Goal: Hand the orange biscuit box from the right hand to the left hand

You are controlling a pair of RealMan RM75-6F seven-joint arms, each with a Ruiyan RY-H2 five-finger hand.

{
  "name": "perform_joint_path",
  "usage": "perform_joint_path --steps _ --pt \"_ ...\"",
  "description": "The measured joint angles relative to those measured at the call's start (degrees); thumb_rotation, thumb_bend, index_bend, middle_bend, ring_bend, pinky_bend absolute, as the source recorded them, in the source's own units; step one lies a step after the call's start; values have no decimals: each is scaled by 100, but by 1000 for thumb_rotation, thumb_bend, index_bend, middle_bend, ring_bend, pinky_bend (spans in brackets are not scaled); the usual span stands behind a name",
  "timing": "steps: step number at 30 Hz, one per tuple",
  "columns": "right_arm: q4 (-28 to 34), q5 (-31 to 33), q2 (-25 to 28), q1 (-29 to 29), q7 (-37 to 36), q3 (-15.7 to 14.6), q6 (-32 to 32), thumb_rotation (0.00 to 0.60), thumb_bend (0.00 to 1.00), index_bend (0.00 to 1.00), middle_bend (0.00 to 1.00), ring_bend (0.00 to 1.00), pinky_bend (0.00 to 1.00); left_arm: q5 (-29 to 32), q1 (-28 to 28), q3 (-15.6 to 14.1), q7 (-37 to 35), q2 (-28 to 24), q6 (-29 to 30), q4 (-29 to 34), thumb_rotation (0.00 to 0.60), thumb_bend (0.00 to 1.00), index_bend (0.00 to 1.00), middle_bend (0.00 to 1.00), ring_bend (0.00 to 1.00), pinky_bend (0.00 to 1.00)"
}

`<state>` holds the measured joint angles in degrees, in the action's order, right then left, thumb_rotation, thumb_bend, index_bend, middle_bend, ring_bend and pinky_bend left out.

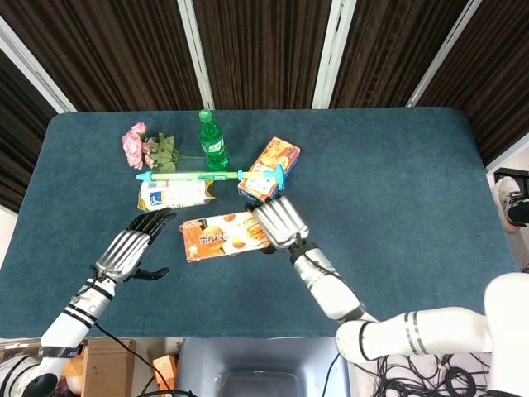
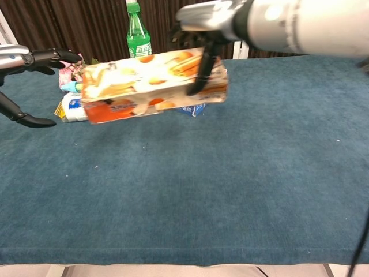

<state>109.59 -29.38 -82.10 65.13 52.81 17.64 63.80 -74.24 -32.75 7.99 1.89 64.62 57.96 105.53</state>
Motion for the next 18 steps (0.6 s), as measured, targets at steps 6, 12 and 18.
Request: perform_joint_path --steps 6,12,18 --pt "-224 269 -606 423 186 110 406 600 248 875 633 650 572 173 -82 95 -15 145 -22 -118 600 196 0 0 0 88" --pt "-494 317 -954 628 330 145 718 600 248 882 640 654 572 177 -101 104 -25 114 -15 -52 600 197 0 0 0 93" --pt "-736 310 -1228 748 331 207 846 600 248 890 647 664 572 254 -150 103 83 113 -61 3 600 194 0 0 0 100"
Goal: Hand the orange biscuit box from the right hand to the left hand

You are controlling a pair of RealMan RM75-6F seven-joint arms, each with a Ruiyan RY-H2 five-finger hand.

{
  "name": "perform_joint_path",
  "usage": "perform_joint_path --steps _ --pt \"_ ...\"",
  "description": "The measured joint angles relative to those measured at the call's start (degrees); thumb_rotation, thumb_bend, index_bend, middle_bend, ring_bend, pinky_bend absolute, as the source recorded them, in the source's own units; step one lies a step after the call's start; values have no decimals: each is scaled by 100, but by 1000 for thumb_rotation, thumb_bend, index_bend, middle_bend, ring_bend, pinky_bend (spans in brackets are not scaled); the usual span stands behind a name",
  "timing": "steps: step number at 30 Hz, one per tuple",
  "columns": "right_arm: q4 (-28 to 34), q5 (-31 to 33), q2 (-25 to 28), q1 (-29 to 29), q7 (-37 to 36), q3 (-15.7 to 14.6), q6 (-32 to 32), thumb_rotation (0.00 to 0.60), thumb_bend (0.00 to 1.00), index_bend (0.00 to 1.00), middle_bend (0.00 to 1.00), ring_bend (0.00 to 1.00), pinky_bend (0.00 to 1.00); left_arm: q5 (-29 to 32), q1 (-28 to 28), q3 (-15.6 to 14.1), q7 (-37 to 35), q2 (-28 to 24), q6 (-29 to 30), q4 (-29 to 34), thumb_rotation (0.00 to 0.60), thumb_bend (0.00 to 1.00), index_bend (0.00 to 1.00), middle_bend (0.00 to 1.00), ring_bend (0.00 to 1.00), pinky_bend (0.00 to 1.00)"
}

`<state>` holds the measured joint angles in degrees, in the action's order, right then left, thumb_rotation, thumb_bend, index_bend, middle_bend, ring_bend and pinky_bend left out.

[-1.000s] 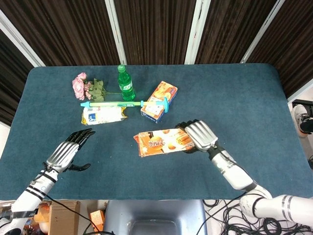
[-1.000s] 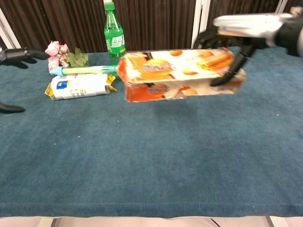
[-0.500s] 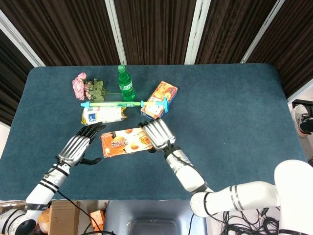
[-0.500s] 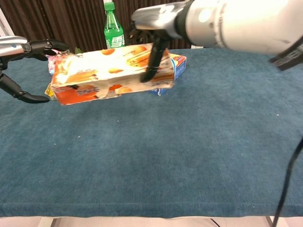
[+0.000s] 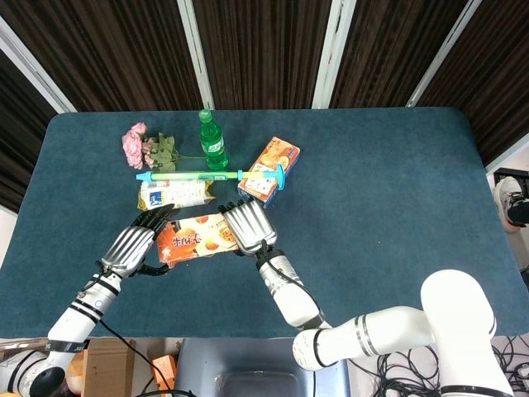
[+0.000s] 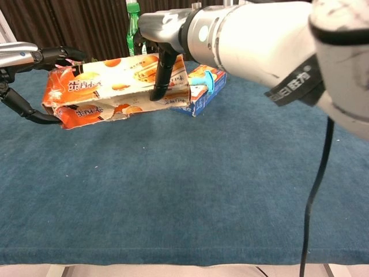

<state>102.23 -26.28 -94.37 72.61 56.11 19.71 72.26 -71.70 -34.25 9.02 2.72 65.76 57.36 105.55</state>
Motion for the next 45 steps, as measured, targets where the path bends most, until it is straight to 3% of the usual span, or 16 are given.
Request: perform_joint_path --steps 15,28,30,32,33,35,37,38,39,40,42,45 --pt "-296 44 -129 67 19 164 124 600 248 899 655 671 572 266 -90 -59 240 -243 -202 158 600 222 0 0 0 112" --pt "-281 -93 -407 168 -57 208 148 600 248 907 662 678 572 291 -139 173 -113 130 38 -248 600 225 0 0 9 158" --pt "-254 -111 -389 159 -39 185 150 600 248 907 662 678 572 310 -128 189 -108 148 93 -318 600 225 20 57 81 204" --pt "-210 -149 -355 135 -32 162 163 600 247 907 662 678 572 361 -116 198 -71 157 129 -366 600 225 141 223 217 316" --pt "-190 -165 -336 122 -33 157 171 600 248 905 662 678 571 383 -114 199 -53 159 134 -384 600 224 254 356 324 392" --pt "-153 -210 -291 92 -46 149 185 600 248 841 656 663 564 423 -123 189 -37 146 85 -407 600 232 427 568 517 507" --pt "-120 -244 -259 57 -103 146 170 600 248 597 577 572 527 456 -150 166 -64 100 -71 -397 600 254 547 714 659 628" --pt "-99 -256 -242 37 -144 144 149 600 248 330 460 455 471 468 -165 156 -96 69 -162 -388 600 259 573 743 688 663" --pt "-76 -274 -221 14 -194 142 120 600 247 141 344 344 411 477 -181 148 -142 34 -258 -380 600 262 590 763 707 682" --pt "-48 -316 -189 -21 -270 137 86 600 241 43 251 255 357 474 -197 140 -217 -14 -368 -377 600 262 597 769 713 683" --pt "11 -406 -118 -88 -384 122 43 600 180 0 58 62 196 439 -203 135 -295 -47 -426 -386 600 262 609 778 723 683" --pt "174 -377 23 -165 -432 113 -9 600 100 0 0 0 35 343 -178 134 -345 -106 -299 -406 600 260 613 783 726 683"
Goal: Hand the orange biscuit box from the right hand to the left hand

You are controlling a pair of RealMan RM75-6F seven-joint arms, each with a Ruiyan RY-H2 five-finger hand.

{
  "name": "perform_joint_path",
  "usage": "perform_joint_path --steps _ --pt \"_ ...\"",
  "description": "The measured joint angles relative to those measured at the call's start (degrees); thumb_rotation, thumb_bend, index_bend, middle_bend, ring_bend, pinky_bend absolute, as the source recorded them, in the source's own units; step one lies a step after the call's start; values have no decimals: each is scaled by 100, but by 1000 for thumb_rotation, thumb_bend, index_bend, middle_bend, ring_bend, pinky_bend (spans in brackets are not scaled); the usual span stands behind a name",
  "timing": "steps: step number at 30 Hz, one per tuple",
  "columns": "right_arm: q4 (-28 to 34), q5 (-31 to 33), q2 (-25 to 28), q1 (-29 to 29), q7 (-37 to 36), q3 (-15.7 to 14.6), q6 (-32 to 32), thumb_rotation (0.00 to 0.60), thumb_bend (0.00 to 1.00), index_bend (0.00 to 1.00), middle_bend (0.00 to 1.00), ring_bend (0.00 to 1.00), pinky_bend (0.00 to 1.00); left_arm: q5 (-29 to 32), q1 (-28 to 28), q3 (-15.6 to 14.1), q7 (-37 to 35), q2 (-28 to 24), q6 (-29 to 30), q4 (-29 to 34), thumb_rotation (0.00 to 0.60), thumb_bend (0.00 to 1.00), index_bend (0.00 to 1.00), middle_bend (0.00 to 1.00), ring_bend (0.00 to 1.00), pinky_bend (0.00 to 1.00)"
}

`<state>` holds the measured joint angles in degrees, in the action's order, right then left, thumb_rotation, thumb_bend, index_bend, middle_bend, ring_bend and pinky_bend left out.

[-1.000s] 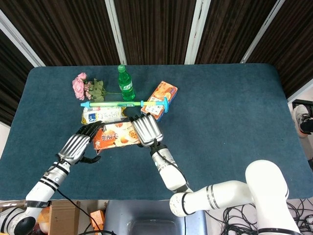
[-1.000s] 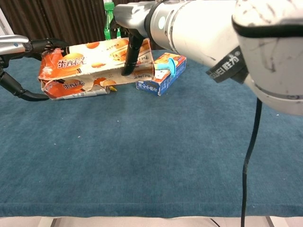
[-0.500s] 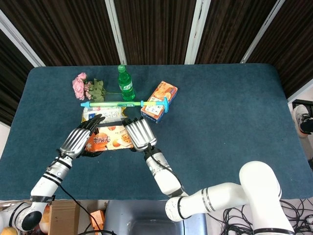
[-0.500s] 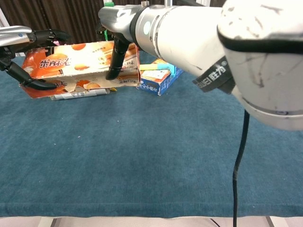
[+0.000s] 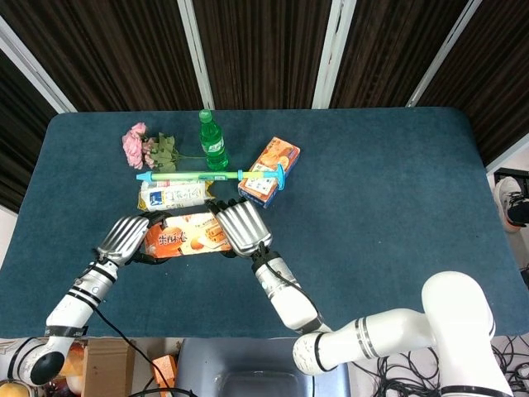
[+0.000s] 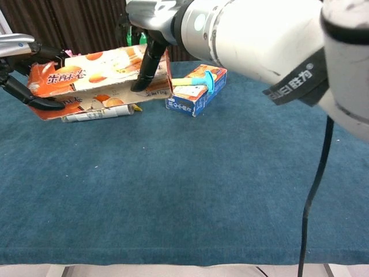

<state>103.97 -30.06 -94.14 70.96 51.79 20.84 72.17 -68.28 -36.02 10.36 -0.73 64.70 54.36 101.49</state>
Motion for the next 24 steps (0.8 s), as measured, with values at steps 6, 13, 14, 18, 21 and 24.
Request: perform_joint_path --steps 6,13,14,18,21,24 --pt "767 -54 764 -326 -132 -109 -25 600 67 0 0 0 0 -92 170 -161 -57 -242 74 -109 600 261 596 771 715 659" --pt "1695 -1060 2111 -1220 -587 -747 18 600 68 0 0 0 0 -223 476 -649 -146 -174 -41 -793 600 260 517 694 623 531" --pt "1768 -1216 2279 -1349 -669 -860 15 600 68 0 0 0 0 -231 512 -692 -190 -119 -62 -933 600 256 496 665 584 501" --pt "1945 -1805 2888 -1828 -1066 -1292 -67 600 68 0 0 0 0 -290 629 -827 -598 171 -209 -1543 600 225 364 497 373 346" --pt "1943 -2019 3130 -2034 -1267 -1467 -200 600 68 0 0 0 0 -360 669 -917 -948 371 -433 -1883 600 195 171 260 144 205" --pt "1895 -2099 3235 -2124 -1325 -1563 -330 600 68 0 0 0 0 -346 677 -975 -1007 472 -652 -2085 600 155 19 60 7 109"
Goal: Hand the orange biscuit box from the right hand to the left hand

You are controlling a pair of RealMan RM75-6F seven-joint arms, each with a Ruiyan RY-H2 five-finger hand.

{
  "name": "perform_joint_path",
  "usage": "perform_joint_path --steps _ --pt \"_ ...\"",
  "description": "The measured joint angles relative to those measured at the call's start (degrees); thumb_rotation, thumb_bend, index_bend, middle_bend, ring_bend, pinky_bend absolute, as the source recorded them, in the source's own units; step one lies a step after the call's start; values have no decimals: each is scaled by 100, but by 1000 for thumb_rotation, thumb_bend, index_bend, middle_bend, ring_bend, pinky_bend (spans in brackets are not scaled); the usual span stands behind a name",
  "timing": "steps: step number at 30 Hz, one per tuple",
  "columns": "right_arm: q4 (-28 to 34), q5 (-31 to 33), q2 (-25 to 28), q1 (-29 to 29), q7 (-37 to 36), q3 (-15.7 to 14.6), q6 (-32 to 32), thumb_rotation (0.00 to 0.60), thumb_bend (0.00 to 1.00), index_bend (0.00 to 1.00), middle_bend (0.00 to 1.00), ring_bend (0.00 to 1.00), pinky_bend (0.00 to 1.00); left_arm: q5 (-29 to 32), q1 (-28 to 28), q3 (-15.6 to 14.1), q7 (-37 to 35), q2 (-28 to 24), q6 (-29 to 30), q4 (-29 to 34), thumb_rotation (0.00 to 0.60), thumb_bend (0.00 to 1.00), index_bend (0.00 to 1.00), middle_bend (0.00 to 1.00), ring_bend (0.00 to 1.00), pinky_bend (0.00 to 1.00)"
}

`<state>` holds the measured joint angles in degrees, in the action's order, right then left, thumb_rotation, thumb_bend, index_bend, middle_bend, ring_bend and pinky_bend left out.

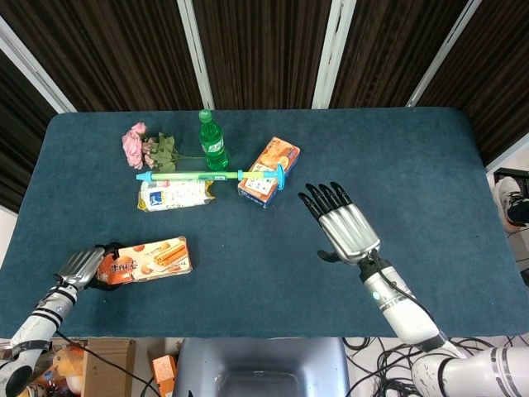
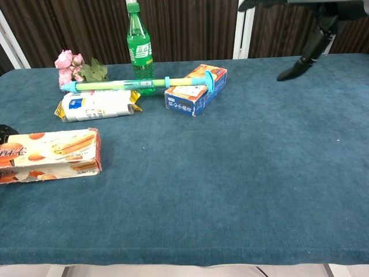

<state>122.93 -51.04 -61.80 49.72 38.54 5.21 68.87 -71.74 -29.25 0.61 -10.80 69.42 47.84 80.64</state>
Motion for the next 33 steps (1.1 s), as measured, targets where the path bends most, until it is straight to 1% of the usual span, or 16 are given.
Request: perform_joint_path --steps 2,4,6,10,12,15,18,21,22,24,25,28,31,33 --pt "-19 -95 35 -63 -23 -60 -27 600 68 0 0 0 0 121 -8 -16 1 -28 -183 31 600 137 0 6 0 72" --pt "-29 -229 84 -153 -60 -130 -31 600 67 0 0 0 0 270 -19 -29 16 -102 -359 119 600 134 0 0 0 48" --pt "-30 -372 148 -258 -120 -200 -25 600 68 0 0 0 0 343 -15 -32 59 -175 -403 200 600 135 0 0 0 38" --pt "-18 -783 374 -599 -393 -401 36 600 68 0 0 0 0 246 82 -19 64 -399 -140 474 600 140 0 0 0 28" --pt "-21 -1006 480 -781 -536 -502 107 600 68 0 0 0 0 153 165 -27 131 -583 101 655 600 182 0 0 0 19" --pt "-60 -1466 656 -1179 -737 -729 355 600 68 0 0 0 0 48 408 -39 360 -863 725 1017 600 255 0 0 0 18" --pt "-240 -1903 731 -1766 -886 -1007 890 600 67 0 0 0 0 -23 830 -80 618 -1089 1634 1426 600 287 0 0 0 19" --pt "-686 -2154 613 -2545 -1097 -1221 1686 600 67 0 0 0 1 -150 1414 -168 814 -1158 2721 1704 600 296 0 3 0 19" --pt "-954 -2209 508 -2887 -1247 -1279 2022 600 68 0 0 0 1 -217 1690 -219 859 -1131 3164 1756 600 299 0 6 0 19" --pt "-1430 -2276 330 -3336 -1548 -1342 2439 600 68 0 0 0 2 -335 2144 -321 961 -1070 3760 1819 600 303 0 17 0 18" --pt "-1773 -2305 213 -3563 -1806 -1363 2619 600 67 0 0 0 2 -462 2428 -395 1093 -1019 4085 1844 600 305 0 23 0 19" --pt "-2590 -2353 -70 -3977 -2576 -1348 2848 600 67 0 0 0 2 -920 2877 -587 1528 -842 4631 1849 600 305 0 29 0 19" --pt "-3151 -2383 -338 -4254 -3211 -1293 2898 600 67 0 0 0 2 -1235 3043 -709 1763 -724 4765 1853 600 304 0 30 0 18" --pt "-3356 -2430 -439 -4355 -3446 -1271 2878 600 67 0 0 0 1 -1322 3090 -758 1742 -668 4771 1853 600 303 0 30 0 18"
